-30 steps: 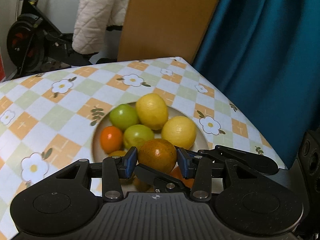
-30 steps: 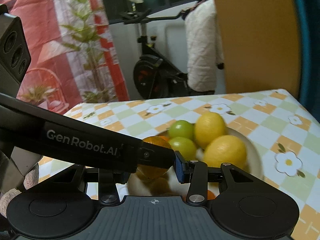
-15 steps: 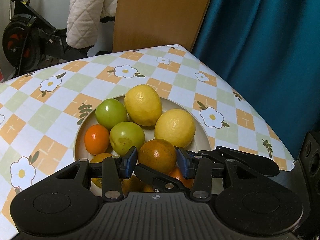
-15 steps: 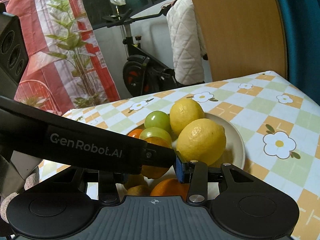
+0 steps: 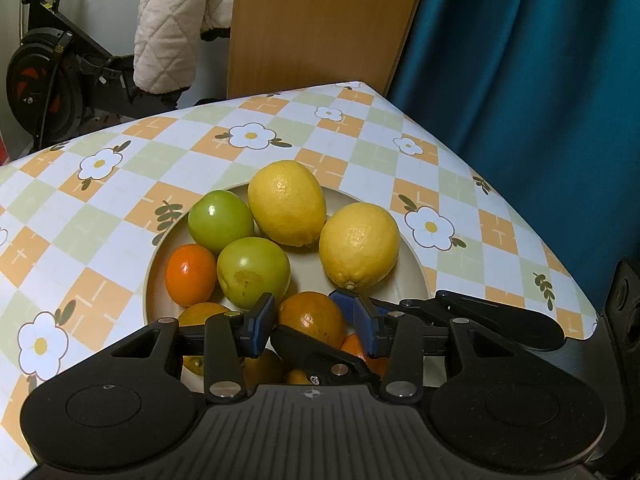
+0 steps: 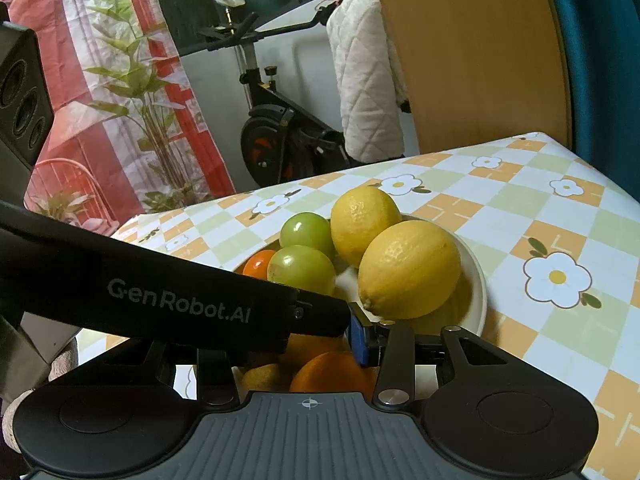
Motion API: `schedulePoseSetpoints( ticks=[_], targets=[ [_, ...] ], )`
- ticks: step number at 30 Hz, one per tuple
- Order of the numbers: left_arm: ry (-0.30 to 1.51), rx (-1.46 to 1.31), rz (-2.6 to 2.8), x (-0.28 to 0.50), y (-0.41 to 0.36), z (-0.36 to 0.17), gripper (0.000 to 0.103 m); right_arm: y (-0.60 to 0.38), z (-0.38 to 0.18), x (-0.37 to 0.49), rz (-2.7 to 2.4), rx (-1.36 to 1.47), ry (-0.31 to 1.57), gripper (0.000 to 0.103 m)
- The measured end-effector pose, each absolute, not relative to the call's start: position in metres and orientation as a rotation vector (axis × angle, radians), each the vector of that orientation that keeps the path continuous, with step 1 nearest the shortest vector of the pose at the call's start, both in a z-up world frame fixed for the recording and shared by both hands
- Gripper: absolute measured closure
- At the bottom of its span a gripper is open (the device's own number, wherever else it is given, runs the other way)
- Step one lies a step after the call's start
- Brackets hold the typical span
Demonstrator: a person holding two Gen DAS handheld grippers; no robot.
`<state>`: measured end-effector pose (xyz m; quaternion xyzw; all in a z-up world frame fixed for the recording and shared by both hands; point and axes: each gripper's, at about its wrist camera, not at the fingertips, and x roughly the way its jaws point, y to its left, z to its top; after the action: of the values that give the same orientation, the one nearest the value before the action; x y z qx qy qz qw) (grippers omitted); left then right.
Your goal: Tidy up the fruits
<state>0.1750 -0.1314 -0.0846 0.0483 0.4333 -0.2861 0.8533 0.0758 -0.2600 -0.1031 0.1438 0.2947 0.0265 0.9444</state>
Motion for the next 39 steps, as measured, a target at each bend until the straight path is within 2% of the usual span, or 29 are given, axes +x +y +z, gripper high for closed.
schedulePoseSetpoints(
  ticks=[9, 15, 23, 27, 31, 34, 36, 39],
  targets=[
    [0.907, 0.11, -0.593, 0.169, -0.129, -0.082, 0.057, -0.255, -0.099, 0.074, 0.04, 0.248, 0.597, 0.063],
    [0.884, 0.092, -0.577, 0.16, -0.117, -0.074, 0.045, -0.251, -0.091, 0.07, 0.03, 0.215, 0.594, 0.055],
    [0.834, 0.05, -0.519, 0.147, -0.093, -0.057, 0.044, -0.246, -0.08, 0.061, 0.006, 0.169, 0.601, 0.05],
    [0.816, 0.026, -0.483, 0.14, -0.08, -0.049, 0.043, -0.245, -0.072, 0.053, -0.014, 0.154, 0.598, 0.038],
    [0.78, 0.014, -0.445, 0.128, -0.069, -0.04, 0.023, -0.243, -0.064, 0.045, -0.028, 0.138, 0.59, 0.028],
    [0.747, 0.023, -0.41, 0.119, -0.061, -0.031, 0.021, -0.241, -0.055, 0.038, -0.034, 0.133, 0.583, 0.017],
    [0.738, 0.026, -0.38, 0.114, -0.057, -0.027, 0.02, -0.241, -0.05, 0.034, -0.039, 0.142, 0.582, 0.006],
    [0.722, 0.018, -0.338, 0.107, -0.046, -0.021, 0.02, -0.242, -0.042, 0.029, -0.048, 0.182, 0.59, 0.001]
  ],
)
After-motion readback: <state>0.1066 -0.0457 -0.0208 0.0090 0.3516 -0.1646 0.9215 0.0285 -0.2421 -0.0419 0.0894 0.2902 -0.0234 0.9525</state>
